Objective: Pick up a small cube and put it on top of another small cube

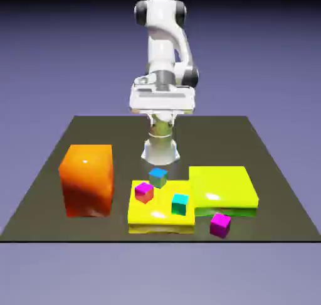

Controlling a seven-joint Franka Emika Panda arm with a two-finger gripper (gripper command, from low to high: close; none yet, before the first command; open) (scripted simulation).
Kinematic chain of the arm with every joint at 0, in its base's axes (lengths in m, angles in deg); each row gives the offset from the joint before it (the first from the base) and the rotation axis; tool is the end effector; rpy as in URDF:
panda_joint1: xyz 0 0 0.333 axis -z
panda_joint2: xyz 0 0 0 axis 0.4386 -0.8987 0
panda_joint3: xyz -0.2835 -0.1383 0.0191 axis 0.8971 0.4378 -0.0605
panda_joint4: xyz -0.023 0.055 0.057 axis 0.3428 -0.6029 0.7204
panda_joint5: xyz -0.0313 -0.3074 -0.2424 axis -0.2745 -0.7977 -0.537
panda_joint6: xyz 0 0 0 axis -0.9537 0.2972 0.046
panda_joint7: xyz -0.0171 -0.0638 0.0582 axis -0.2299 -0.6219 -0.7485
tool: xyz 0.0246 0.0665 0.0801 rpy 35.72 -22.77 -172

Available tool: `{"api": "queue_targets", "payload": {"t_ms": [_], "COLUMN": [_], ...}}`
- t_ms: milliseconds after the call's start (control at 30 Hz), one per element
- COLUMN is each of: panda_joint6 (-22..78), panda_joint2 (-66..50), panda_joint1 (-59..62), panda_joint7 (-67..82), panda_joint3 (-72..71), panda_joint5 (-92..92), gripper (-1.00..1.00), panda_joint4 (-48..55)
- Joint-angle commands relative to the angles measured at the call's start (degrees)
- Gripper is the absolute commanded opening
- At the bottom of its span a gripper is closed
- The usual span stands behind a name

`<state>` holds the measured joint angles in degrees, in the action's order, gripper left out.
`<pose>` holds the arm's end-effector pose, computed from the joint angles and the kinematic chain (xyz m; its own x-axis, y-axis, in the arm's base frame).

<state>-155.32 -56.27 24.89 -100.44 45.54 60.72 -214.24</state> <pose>0.4017 0.0139 0.4567 0.5678 -0.6384 0.5197 -0.4593 -0.7696 -0.4435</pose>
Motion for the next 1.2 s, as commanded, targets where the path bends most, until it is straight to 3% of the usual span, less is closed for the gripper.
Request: {"api": "queue_targets", "payload": {"t_ms": [0, 1167], "panda_joint6": [2.22, 79.68], "panda_joint2": [-1.99, -71.53], "panda_joint1": [-0.36, -13.04], "panda_joint7": [0.23, 8.40], "panda_joint3": [-0.55, -19.63], "panda_joint5": [-0.88, -31.55], "gripper": [0.00, 0.00], "panda_joint4": [2.08, 74.76]}}
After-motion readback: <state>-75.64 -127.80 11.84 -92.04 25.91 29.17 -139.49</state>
